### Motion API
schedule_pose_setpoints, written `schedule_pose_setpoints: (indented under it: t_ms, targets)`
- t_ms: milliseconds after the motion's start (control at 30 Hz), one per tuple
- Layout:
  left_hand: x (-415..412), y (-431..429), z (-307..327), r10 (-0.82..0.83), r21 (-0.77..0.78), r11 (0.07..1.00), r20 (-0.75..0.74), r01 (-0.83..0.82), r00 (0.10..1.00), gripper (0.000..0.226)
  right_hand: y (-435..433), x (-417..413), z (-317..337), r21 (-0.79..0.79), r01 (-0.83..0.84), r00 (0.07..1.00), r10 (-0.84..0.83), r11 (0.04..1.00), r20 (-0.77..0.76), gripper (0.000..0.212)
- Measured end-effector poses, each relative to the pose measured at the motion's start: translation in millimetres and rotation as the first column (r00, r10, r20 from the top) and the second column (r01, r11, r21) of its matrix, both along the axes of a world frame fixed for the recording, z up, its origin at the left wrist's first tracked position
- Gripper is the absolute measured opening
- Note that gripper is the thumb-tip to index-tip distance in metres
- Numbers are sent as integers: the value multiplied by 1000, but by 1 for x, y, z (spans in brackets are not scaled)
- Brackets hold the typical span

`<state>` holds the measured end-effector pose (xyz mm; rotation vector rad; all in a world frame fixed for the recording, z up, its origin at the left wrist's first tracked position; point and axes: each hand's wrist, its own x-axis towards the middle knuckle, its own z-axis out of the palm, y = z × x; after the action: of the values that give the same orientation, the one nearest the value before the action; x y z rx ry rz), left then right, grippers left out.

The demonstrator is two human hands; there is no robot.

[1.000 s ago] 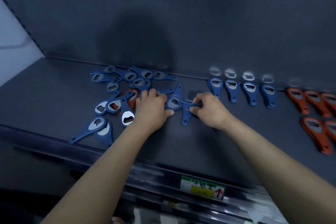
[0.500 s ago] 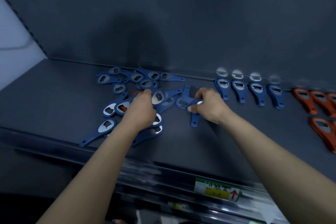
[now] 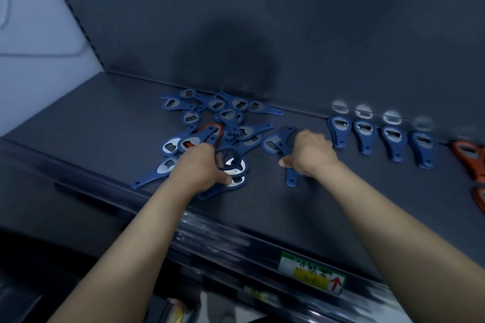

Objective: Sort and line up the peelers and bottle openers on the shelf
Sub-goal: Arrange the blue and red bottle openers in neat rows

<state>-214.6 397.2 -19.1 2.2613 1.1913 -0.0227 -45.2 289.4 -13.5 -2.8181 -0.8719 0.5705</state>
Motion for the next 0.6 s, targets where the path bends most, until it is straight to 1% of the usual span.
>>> schedule_pose_setpoints:
  t_ms: [100,167,200,233,333,367,400,467,500,567,600]
  targets:
    - [1,-1,1,-10,14,1000,3,10,1000,31,-2,0,3,-12,-40,998,40,999,-54,52]
    - [1,-3,0,-34,45,998,15,34,999,25,-3,-1,2,6,-73,995,73,997,-66,38]
    - [0,-4,-1,-43,56,998,30,41,999,22,-4,-2,2,10,-86,994,86,996,-67,36]
    - [-1,-4,-2,-48,66,997,51,44,998,19,-5,-3,3,14,-95,993,95,995,-70,40]
    - [-6,-3,-2,-34,60,998,160,25,986,12,-8,-3,3,56,-106,987,112,993,-117,62]
    - [-7,-2,-2,-25,27,999,209,20,978,10,-9,-3,4,71,-113,983,122,991,-138,65]
    - [-9,-2,-1,-11,-17,1000,253,16,967,9,-10,-2,5,85,-122,979,134,989,-151,61]
    - [-11,-5,-1,30,-112,994,310,5,950,9,-11,-1,6,117,-134,974,152,984,-166,43]
    - [-11,-6,-1,44,-147,989,324,4,945,8,-12,-1,6,153,-129,971,156,980,-179,37]
    - [-9,-11,-1,55,-210,977,353,22,934,4,-14,0,6,229,-107,960,160,968,-230,41]
    - [-6,-14,0,62,-252,967,374,37,925,4,-16,2,6,263,-86,954,156,961,-257,38]
